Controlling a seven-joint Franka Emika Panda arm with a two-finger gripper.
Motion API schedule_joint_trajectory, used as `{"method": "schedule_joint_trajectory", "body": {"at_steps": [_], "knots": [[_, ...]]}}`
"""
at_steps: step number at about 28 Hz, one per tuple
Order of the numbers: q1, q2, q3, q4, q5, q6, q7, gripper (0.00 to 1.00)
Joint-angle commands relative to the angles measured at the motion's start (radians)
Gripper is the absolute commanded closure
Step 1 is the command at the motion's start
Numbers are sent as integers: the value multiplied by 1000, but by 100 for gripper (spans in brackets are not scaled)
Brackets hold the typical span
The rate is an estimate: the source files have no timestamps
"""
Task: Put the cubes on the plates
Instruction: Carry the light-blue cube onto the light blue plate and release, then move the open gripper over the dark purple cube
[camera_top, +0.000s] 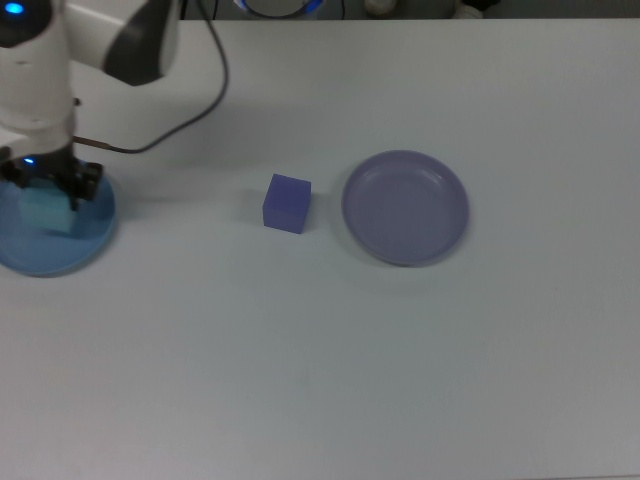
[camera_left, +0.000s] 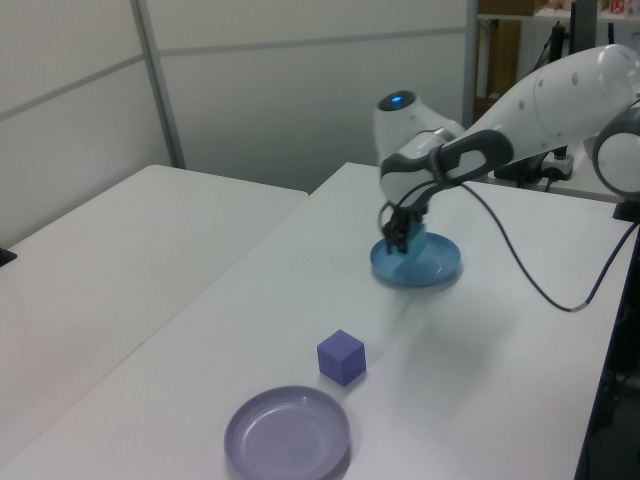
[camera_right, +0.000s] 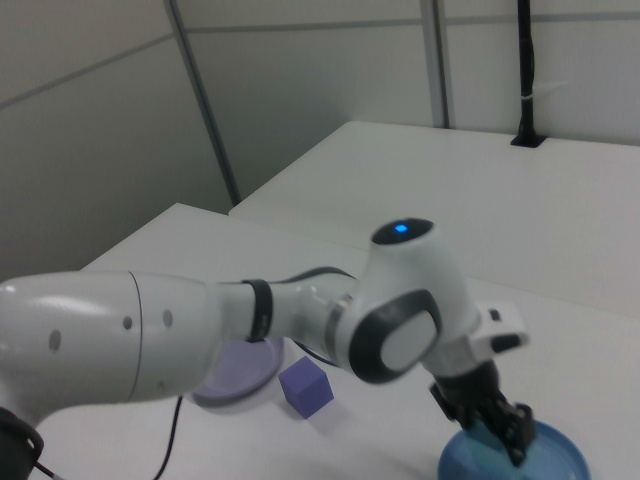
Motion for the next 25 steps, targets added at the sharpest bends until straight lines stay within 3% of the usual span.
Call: {"method": "schedule_joint_trajectory", "body": {"at_steps": [1, 2, 5, 7, 8, 13, 17, 25], "knots": [[-53, 23, 4, -26, 27, 76, -54, 78], [-54, 28, 4, -26, 27, 82, -54, 74], [-49, 39, 4, -26, 28, 88, -48, 28], [-47, 36, 7, -26, 37, 88, -46, 10], [-44, 33, 8, -26, 68, 88, -46, 0], [-37, 4, 13, -19, 158, 82, -44, 0], [-11, -64, 14, -20, 252, 48, -47, 0], [118, -124, 20, -22, 301, -159, 14, 0]]}}
